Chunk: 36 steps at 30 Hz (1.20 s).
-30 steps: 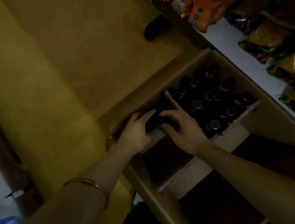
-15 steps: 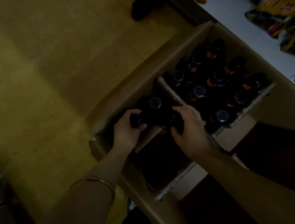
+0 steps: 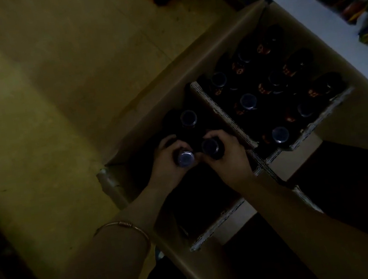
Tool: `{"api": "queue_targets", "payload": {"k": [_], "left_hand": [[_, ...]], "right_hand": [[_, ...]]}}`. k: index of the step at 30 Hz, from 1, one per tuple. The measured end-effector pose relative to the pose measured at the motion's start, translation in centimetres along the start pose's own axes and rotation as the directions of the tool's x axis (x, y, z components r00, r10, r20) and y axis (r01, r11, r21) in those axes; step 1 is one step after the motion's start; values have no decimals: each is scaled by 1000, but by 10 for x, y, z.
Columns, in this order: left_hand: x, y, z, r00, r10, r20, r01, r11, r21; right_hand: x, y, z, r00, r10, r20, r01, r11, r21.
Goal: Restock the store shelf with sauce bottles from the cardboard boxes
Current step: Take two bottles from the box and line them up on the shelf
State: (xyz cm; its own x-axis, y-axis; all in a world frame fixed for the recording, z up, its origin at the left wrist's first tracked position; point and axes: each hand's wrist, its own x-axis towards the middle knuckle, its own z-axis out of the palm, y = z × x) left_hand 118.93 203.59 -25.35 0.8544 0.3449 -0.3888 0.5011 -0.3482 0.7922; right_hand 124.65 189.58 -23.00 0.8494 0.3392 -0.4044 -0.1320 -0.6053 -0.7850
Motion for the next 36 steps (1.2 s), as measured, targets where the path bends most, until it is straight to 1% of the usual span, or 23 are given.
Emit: {"api": "queue_targets", "payload": {"k": [2, 5, 8, 9, 12, 13, 17, 20, 24, 29, 32, 36], "left_hand": [[1, -8, 2, 999, -8, -31, 8, 1000, 20], [-1, -8, -2, 999, -8, -38, 8, 1000, 9], [2, 1, -10, 999, -5, -33, 6, 1000, 8], [1, 6, -15, 999, -35, -19, 35, 999, -15], [-6, 18, -30, 983, -178, 46, 181, 979, -91], [-14, 24, -35, 978, -200, 63, 206, 974, -96], [-53, 61, -57, 988, -147, 44, 149, 987, -65], [-73, 105, -74, 989, -137, 51, 142, 985, -101], [-102, 185, -99, 1000, -9, 30, 13, 990, -140], [-152, 298, -139, 976, 208, 69, -193, 966, -171], [-183, 366, -163, 956, 291, 29, -280, 939, -200], [-223, 456, -195, 916, 402, -19, -398, 899, -185]], "right_hand": [[5, 8, 5, 1000, -19, -3, 19, 999, -26], [14, 13, 12, 999, -23, -41, 26, 998, 61], [19, 5, 10, 998, -44, -42, 47, 997, 60], [17, 2, 7, 998, -48, -39, 50, 997, 65], [3, -8, -4, 999, -23, -26, 26, 993, 116], [-3, -11, -8, 999, -27, -17, 29, 993, 117], [-31, -42, -31, 994, -111, 20, 107, 987, 123], [-53, -88, -69, 995, -94, 39, 87, 984, 153], [-93, -160, -129, 988, -143, 50, 130, 972, 197], [-151, -257, -213, 972, -236, -19, 233, 941, 244], [-188, -313, -266, 952, -304, -40, 305, 928, 215], [-239, -378, -326, 906, -409, -111, 421, 898, 128]]}}
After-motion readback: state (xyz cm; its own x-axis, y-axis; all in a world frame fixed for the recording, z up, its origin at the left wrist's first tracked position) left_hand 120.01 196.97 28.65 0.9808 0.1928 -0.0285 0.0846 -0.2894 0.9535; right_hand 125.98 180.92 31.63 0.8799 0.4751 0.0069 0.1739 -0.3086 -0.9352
